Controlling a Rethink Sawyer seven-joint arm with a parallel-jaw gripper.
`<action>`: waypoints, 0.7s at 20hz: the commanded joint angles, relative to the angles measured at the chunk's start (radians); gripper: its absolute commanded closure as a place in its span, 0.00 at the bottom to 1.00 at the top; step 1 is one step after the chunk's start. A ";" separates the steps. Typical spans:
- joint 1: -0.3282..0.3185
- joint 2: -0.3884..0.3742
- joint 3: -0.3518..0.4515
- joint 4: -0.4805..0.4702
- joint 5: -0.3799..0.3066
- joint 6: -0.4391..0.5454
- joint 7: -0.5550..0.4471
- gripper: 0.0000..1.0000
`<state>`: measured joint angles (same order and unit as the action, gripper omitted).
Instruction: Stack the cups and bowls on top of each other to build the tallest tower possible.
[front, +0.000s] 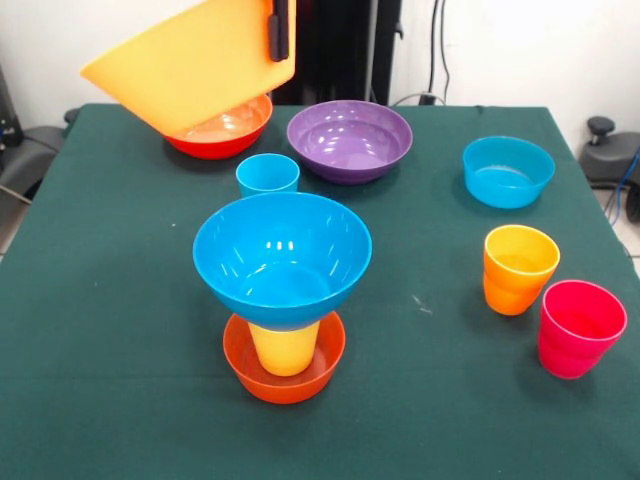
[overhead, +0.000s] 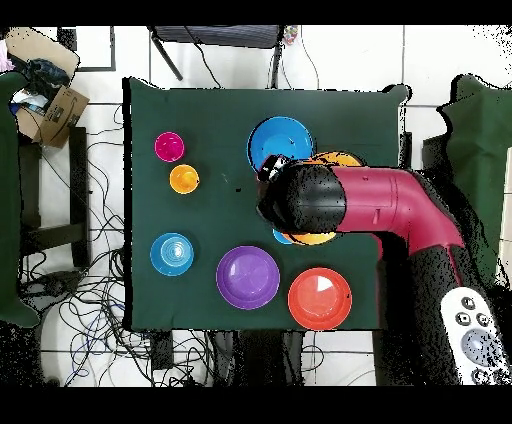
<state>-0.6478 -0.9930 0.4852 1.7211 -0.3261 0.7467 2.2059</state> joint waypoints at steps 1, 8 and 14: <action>0.024 0.009 0.083 -0.054 -0.117 0.027 -0.261 1.00; 0.041 0.033 0.096 -0.140 -0.172 0.067 -0.261 1.00; 0.064 0.041 0.095 -0.196 -0.201 0.096 -0.252 1.00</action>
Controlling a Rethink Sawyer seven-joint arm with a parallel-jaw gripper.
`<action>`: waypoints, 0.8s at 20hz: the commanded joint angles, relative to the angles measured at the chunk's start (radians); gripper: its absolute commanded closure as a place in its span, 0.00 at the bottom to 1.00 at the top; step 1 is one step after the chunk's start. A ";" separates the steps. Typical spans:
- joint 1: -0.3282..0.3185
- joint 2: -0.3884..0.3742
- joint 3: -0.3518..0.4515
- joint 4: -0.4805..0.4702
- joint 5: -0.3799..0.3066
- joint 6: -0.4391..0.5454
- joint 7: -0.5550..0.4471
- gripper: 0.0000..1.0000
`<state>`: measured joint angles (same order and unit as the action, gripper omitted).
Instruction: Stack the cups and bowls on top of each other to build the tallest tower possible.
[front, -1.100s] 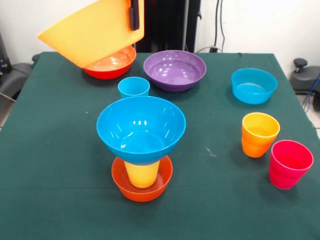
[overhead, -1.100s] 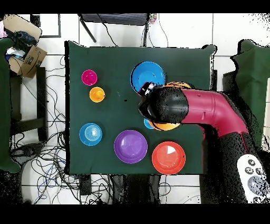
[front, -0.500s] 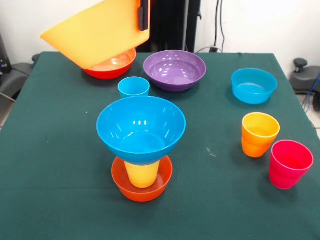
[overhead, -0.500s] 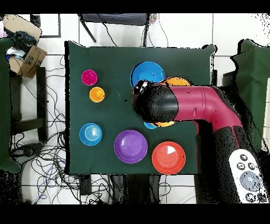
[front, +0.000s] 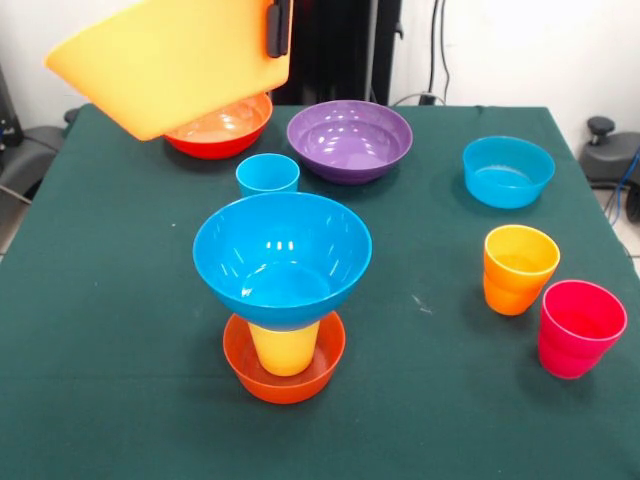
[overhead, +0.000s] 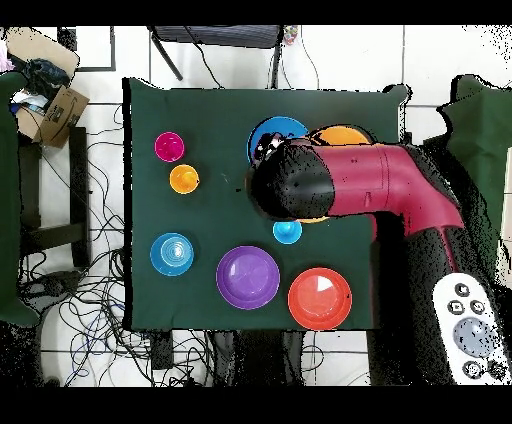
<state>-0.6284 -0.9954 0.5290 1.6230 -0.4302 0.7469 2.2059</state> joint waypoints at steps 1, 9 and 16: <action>0.048 0.043 0.051 -0.105 -0.101 0.096 -0.252 1.00; 0.077 0.052 0.040 -0.110 -0.102 0.112 -0.223 1.00; 0.120 0.101 0.015 -0.132 -0.119 0.116 -0.177 1.00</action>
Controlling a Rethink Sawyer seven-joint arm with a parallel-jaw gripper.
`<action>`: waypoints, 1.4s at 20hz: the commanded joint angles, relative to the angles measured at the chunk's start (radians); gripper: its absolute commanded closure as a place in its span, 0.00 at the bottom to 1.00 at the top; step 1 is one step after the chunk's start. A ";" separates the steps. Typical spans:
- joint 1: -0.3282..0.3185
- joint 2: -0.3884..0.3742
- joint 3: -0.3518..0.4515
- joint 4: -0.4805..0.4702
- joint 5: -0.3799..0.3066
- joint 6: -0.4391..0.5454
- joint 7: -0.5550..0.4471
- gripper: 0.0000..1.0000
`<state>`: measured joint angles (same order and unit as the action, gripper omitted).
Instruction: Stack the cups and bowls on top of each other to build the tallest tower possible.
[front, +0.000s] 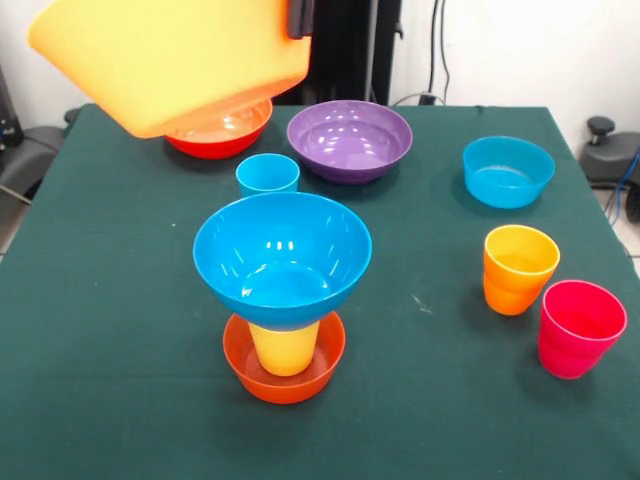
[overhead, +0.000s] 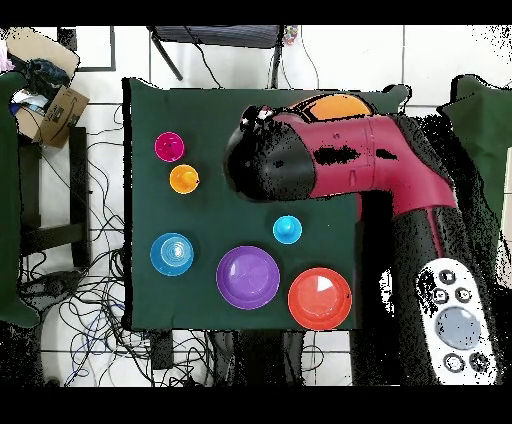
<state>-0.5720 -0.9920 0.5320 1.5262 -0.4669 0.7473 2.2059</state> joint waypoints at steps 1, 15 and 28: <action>0.064 0.110 0.014 -0.040 -0.081 0.120 -0.186 1.00; 0.137 0.129 -0.073 -0.120 -0.167 0.270 -0.181 1.00; 0.160 0.107 -0.072 -0.129 -0.204 0.345 -0.154 1.00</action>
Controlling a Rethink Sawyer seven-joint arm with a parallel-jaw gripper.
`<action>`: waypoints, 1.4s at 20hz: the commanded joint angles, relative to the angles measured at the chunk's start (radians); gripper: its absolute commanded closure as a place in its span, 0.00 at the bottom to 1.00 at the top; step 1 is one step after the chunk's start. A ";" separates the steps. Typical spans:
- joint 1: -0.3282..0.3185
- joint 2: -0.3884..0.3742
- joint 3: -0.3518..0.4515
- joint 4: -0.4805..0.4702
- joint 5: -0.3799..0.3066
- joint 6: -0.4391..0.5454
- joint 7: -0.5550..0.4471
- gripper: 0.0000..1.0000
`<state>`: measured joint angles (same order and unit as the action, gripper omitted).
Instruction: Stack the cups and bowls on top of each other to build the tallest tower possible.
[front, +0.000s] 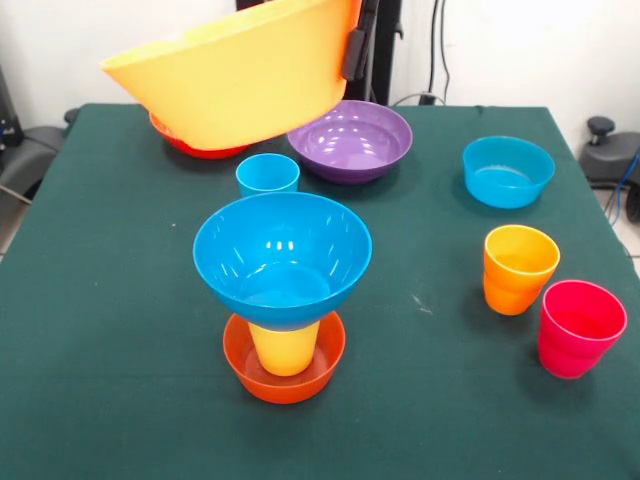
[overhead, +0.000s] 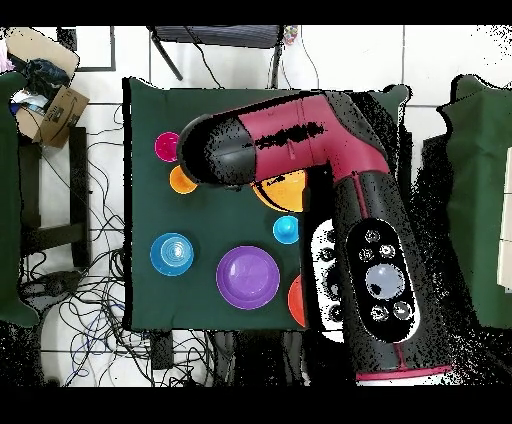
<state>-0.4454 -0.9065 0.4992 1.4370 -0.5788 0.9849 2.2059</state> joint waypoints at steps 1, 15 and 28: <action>0.036 0.028 -0.039 -0.038 -0.095 0.100 -0.147 1.00; 0.094 0.124 -0.074 -0.129 -0.198 0.049 -0.076 1.00; 0.124 0.159 -0.116 -0.193 -0.217 0.113 -0.106 1.00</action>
<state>-0.3486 -0.7806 0.4391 1.3011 -0.7098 0.9940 2.2059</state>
